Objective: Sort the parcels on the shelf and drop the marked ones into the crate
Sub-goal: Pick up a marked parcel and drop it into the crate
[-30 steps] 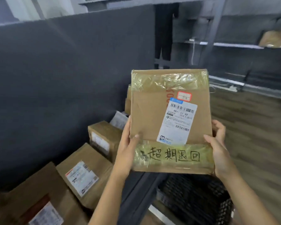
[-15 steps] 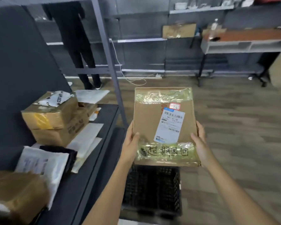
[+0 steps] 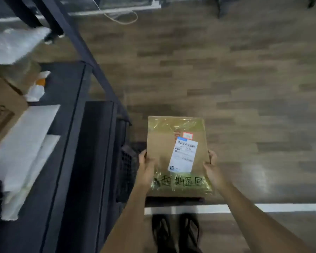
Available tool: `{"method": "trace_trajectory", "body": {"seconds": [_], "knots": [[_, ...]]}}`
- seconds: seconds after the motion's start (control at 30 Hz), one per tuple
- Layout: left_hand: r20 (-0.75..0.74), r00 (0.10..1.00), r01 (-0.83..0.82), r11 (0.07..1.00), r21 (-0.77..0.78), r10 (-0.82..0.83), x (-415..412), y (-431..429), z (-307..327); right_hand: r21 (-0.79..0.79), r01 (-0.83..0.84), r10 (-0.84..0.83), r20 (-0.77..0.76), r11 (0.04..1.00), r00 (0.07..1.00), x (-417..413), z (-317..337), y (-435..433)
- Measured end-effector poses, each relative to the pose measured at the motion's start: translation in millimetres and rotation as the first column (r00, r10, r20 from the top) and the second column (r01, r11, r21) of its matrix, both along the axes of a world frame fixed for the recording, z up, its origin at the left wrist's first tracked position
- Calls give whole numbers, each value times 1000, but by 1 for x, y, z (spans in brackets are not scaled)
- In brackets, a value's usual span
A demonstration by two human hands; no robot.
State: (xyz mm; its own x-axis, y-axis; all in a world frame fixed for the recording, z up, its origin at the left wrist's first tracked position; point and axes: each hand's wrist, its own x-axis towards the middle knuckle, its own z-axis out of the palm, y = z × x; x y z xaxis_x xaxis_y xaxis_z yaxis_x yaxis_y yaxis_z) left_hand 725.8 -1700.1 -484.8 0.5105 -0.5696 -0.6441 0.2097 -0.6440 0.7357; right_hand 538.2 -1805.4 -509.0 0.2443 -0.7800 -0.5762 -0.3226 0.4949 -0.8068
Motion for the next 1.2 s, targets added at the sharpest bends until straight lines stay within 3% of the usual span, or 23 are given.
{"method": "trace_trajectory", "body": {"seconds": [0.23,0.33,0.47,0.7,0.97,1.2], "knots": [[17,995,-101,965,242,99,-7,-13,-160,76,24,-14,-125,997,992,0,-153,5],[22,999,-45,960,275,41,-5,-15,-224,151,67,-49,-119,986,992,0,-207,4],[-22,999,-17,951,309,25,-7,-15,-282,264,88,-26,-232,960,972,-2,-270,0],[-135,991,57,936,349,-10,-8,-21,-344,399,157,-27,-312,903,950,5,-332,-1],[-268,962,161,916,367,-62,-18,-12,-396,408,210,-86,-303,889,949,8,-391,4],[-227,967,191,909,370,-111,-18,-3,-415,332,41,100,-398,942,912,13,-398,11]]}}
